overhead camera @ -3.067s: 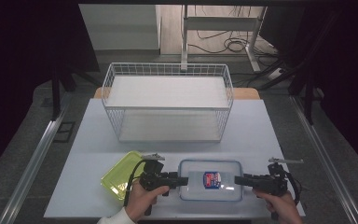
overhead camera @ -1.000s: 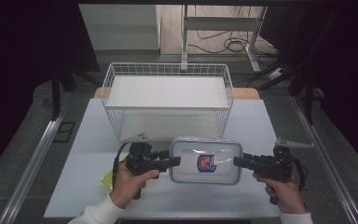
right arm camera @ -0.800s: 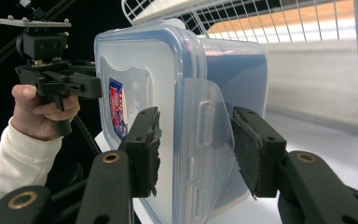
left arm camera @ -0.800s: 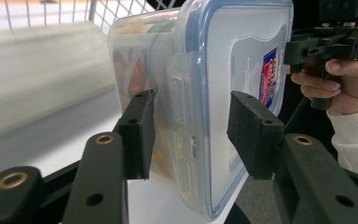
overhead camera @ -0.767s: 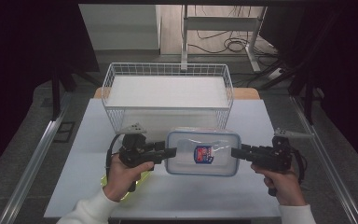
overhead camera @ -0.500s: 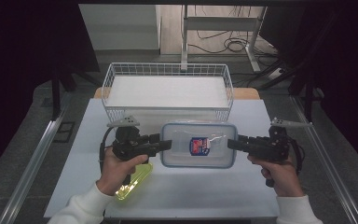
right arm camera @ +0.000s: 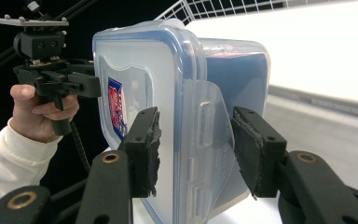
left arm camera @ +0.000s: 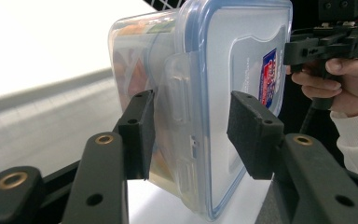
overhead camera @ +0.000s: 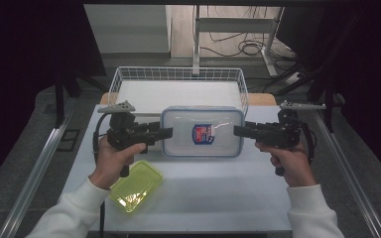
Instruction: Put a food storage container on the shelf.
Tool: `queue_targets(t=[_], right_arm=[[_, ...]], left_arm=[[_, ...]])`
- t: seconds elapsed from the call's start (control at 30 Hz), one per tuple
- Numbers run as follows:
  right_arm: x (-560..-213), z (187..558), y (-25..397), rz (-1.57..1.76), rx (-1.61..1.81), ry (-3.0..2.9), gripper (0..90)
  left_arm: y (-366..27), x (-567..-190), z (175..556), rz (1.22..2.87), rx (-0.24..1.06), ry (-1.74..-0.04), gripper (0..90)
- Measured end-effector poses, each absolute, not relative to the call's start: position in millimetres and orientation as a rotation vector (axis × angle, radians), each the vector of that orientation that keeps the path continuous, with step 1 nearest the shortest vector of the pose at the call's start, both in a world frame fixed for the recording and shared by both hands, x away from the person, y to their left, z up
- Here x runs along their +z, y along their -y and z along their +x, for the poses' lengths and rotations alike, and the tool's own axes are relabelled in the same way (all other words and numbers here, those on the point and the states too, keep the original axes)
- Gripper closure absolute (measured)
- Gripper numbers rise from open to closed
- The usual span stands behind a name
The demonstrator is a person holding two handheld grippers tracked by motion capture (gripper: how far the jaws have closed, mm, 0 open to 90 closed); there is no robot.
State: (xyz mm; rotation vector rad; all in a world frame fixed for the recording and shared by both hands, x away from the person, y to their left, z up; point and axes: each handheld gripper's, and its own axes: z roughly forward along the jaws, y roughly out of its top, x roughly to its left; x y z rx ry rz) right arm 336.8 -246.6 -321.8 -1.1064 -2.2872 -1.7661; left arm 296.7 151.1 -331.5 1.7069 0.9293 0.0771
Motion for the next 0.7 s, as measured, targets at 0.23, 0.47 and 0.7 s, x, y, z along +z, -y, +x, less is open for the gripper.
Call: queue_targets(t=[0.23,0.47,0.7], right_arm=[[-307,350,234,-1.092,-1.787,2.289,52.7],[-294,367,221,-1.074,-1.798,2.277,52.7],[-284,384,212,-1.06,-1.813,2.258,52.7]], left_arm=[[-164,-314,311,1.713,0.09,-0.926,52.5],[-176,-292,324,1.733,0.117,-0.922,52.5],[-185,-278,338,1.741,0.134,-0.919,52.6]])
